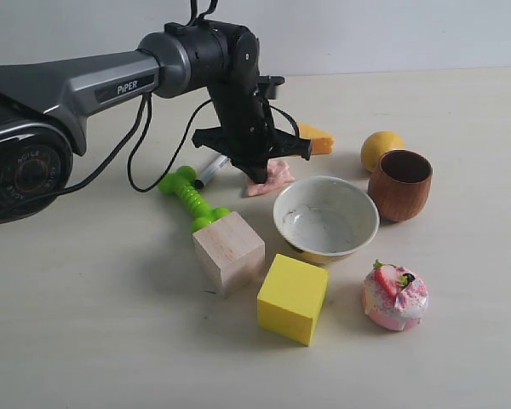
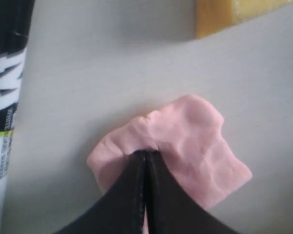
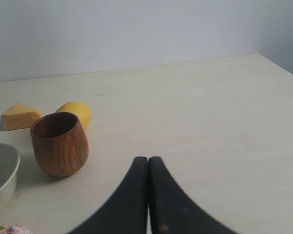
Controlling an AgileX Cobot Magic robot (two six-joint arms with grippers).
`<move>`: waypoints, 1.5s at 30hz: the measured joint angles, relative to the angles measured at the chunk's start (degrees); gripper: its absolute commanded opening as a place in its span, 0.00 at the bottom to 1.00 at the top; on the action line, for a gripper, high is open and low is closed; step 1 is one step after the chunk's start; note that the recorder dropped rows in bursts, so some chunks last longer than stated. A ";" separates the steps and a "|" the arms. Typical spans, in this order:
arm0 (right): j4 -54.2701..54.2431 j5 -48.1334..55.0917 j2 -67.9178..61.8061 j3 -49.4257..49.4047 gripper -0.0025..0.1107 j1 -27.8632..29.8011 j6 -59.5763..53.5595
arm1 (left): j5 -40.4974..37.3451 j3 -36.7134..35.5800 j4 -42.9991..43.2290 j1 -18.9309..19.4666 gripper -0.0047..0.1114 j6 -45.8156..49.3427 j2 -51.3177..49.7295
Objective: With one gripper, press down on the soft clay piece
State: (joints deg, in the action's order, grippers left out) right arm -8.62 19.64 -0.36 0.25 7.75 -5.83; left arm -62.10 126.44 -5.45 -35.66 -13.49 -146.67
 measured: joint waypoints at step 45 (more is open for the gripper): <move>0.00 0.00 0.00 0.00 0.02 0.00 0.00 | -1.98 -0.27 -0.28 -0.23 0.16 0.97 2.65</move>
State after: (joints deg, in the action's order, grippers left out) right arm -8.62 19.64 -0.36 0.25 7.75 -5.83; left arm -64.09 126.18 -5.73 -35.90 -12.52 -144.02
